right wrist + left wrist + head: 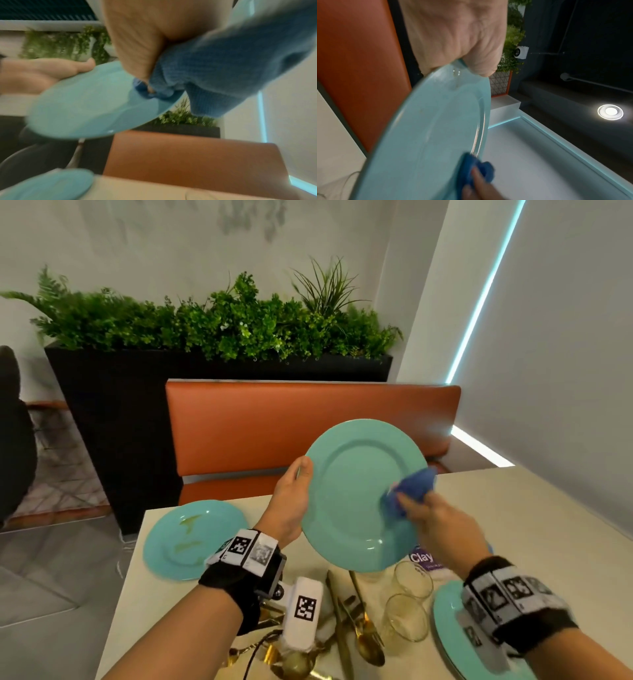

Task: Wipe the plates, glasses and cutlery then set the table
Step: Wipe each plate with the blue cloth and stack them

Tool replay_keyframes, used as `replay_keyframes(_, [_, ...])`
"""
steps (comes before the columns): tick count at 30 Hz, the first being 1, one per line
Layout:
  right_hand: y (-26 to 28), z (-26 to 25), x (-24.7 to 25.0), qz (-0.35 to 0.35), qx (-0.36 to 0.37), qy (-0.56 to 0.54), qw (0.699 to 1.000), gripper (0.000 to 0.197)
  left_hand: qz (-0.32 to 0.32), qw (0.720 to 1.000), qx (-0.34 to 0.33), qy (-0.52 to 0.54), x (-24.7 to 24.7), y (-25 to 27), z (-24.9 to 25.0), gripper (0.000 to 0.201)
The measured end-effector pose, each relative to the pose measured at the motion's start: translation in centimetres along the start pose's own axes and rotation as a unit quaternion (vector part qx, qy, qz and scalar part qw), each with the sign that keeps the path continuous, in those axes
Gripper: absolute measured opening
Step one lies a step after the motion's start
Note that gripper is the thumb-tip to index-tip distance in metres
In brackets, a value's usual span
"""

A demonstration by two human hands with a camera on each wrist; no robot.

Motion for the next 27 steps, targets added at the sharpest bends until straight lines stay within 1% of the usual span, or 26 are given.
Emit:
replay_keyframes(1, [-1.0, 0.8, 0.8, 0.032, -0.083, -0.024, 0.996, 0.041, -0.01, 1.0, 0.007, 0.005, -0.3, 0.0, -0.1, 0.025])
replay_keyframes(2, [-2.0, 0.6, 1.3, 0.046, -0.139, -0.053, 0.988, 0.043, -0.019, 1.0, 0.014, 0.004, -0.8, -0.1, -0.3, 0.025])
replay_keyframes(3, [-2.7, -0.4, 1.6, 0.052, -0.164, -0.09, 0.981, 0.046, -0.029, 0.999, 0.025, 0.0, -1.4, -0.1, -0.5, 0.026])
replay_keyframes(4, [-3.2, -1.9, 1.8, 0.055, -0.167, -0.126, 0.976, 0.047, -0.041, 0.999, 0.035, -0.004, -2.0, -0.2, -0.7, 0.026])
replay_keyframes(5, [-3.3, -3.9, 1.8, 0.065, -0.149, -0.161, 0.973, 0.047, -0.052, 0.998, 0.042, -0.001, -2.4, -0.2, -0.8, 0.027])
replay_keyframes(6, [-2.9, -6.1, 1.6, 0.071, -0.111, -0.193, 0.972, 0.048, -0.056, 0.997, 0.044, 0.011, -2.4, -0.3, -0.9, 0.027])
replay_keyframes(7, [-2.2, -8.4, 1.2, 0.057, -0.064, -0.22, 0.972, 0.049, -0.048, 0.998, 0.043, 0.026, -2.1, -0.4, -0.9, 0.026])
replay_keyframes(8, [-1.2, -10.3, 0.5, 0.022, -0.012, -0.231, 0.973, 0.049, -0.032, 0.998, 0.043, 0.042, -1.5, -0.6, -0.9, 0.025])
replay_keyframes(10, [1.0, -12.2, -1.0, -0.024, 0.07, -0.212, 0.974, 0.046, -0.015, 0.997, 0.048, 0.064, -0.1, -0.7, -0.9, 0.026])
replay_keyframes(11, [1.6, -12.1, -1.4, -0.038, 0.09, -0.189, 0.977, 0.045, -0.016, 0.996, 0.052, 0.075, 0.4, -0.5, -1.0, 0.028])
replay_keyframes(12, [1.5, -11.6, -1.6, -0.048, 0.082, -0.163, 0.982, 0.046, -0.014, 0.994, 0.057, 0.088, 0.8, -0.4, -1.1, 0.029])
replay_keyframes(13, [1.0, -10.8, -1.9, -0.045, 0.052, -0.153, 0.986, 0.047, -0.01, 0.993, 0.06, 0.103, 1.0, -0.1, -1.1, 0.03])
replay_keyframes(15, [-0.6, -9.4, -1.2, 0.006, -0.04, -0.178, 0.983, 0.049, -0.017, 0.992, 0.073, 0.105, 0.7, 0.4, -1.3, 0.031])
replay_keyframes(16, [-1.3, -9.4, -0.7, 0.026, -0.072, -0.198, 0.977, 0.05, -0.026, 0.992, 0.079, 0.098, 0.4, 0.5, -1.3, 0.031])
replay_keyframes(17, [-1.8, -9.9, -0.1, 0.04, -0.078, -0.209, 0.974, 0.049, -0.032, 0.992, 0.081, 0.093, 0.1, 0.5, -1.3, 0.031])
replay_keyframes(18, [-1.8, -10.8, 0.3, 0.044, -0.061, -0.212, 0.974, 0.049, -0.029, 0.992, 0.081, 0.094, 0.2, 0.4, -1.3, 0.031])
replay_keyframes(19, [-1.4, -11.8, 0.5, 0.029, -0.023, -0.204, 0.978, 0.048, -0.016, 0.991, 0.081, 0.102, 0.5, 0.3, -1.0, 0.032])
replay_keyframes(21, [0.3, -12.9, 0.3, -0.051, 0.06, -0.16, 0.984, 0.046, 0.004, 0.989, 0.08, 0.124, 1.4, 0.3, -0.6, 0.035])
replay_keyframes(22, [1.2, -12.4, -0.1, -0.09, 0.09, -0.131, 0.983, 0.044, 0.01, 0.989, 0.077, 0.129, 2.0, 0.4, -0.4, 0.036])
replay_keyframes(23, [1.7, -11.2, -0.2, -0.117, 0.097, -0.102, 0.983, 0.044, 0.012, 0.989, 0.072, 0.128, 2.6, 0.5, -0.2, 0.037])
replay_keyframes(24, [2.0, -9.6, -0.4, -0.134, 0.081, -0.072, 0.985, 0.043, 0.012, 0.99, 0.064, 0.122, 3.2, 0.6, 0.0, 0.036])
replay_keyframes(25, [1.9, -7.9, -0.2, -0.13, 0.048, -0.047, 0.989, 0.043, 0.011, 0.992, 0.056, 0.113, 3.6, 0.7, 0.1, 0.036])
replay_keyframes(26, [1.4, -6.0, 0.2, -0.107, -0.003, -0.03, 0.994, 0.043, 0.005, 0.993, 0.051, 0.106, 3.7, 0.8, 0.3, 0.035])
replay_keyframes(27, [0.7, -4.3, 1.1, -0.056, -0.066, -0.031, 0.996, 0.045, -0.002, 0.994, 0.049, 0.097, 3.6, 1.0, 0.4, 0.034])
Point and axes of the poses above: each hand's wrist, its own y-axis away from the middle knuckle, its own x-axis out of the back of the hand, z = x × y, the point moved 5 cm from there along -y, towards the middle knuckle, and after that the axes turned 12 degrees about y, right-handed, at the moved point
